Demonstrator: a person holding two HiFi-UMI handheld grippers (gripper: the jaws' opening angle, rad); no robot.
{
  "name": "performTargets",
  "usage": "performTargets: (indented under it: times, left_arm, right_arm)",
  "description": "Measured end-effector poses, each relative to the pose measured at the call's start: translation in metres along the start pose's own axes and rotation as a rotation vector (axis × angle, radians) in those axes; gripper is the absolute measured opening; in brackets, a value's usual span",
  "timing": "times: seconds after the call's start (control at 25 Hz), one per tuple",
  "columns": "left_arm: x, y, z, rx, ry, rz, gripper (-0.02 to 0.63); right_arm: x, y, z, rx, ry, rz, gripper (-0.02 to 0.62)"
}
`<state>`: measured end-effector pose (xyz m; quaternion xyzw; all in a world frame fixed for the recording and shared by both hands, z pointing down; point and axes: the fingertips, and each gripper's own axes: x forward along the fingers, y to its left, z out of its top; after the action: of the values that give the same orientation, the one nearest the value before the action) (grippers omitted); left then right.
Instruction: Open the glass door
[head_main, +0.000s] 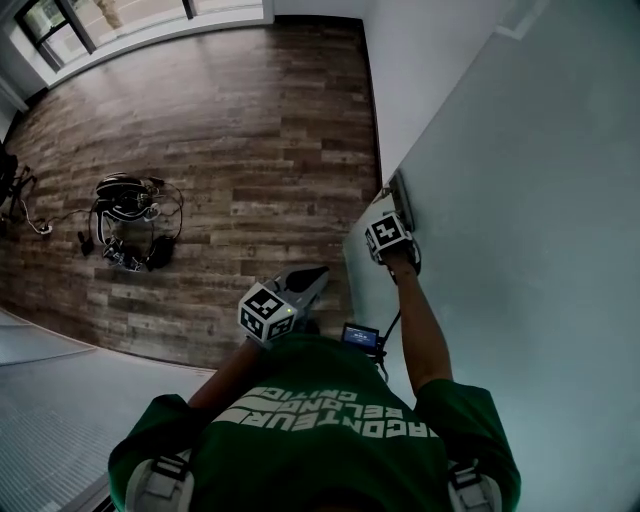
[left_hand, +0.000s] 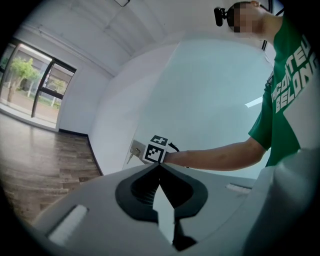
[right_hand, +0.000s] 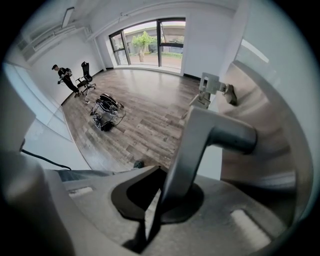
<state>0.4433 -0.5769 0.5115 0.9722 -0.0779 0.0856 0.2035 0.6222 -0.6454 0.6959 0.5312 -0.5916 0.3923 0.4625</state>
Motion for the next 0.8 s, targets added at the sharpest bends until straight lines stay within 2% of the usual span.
performTargets:
  times: [0.16,0.8]
  left_arm:
    - [0.01,0.015,0.006,0.003,0.014,-0.014,0.011]
    - [0.033,0.066,0.033,0.002,0.021,-0.075,0.011]
  right_arm:
    - [-0.002,-0.014,-0.005,0.012,0.005,-0.029,-0.008]
    - [-0.001,-0.046,-0.023,0.084,0.031,-0.015,-0.008]
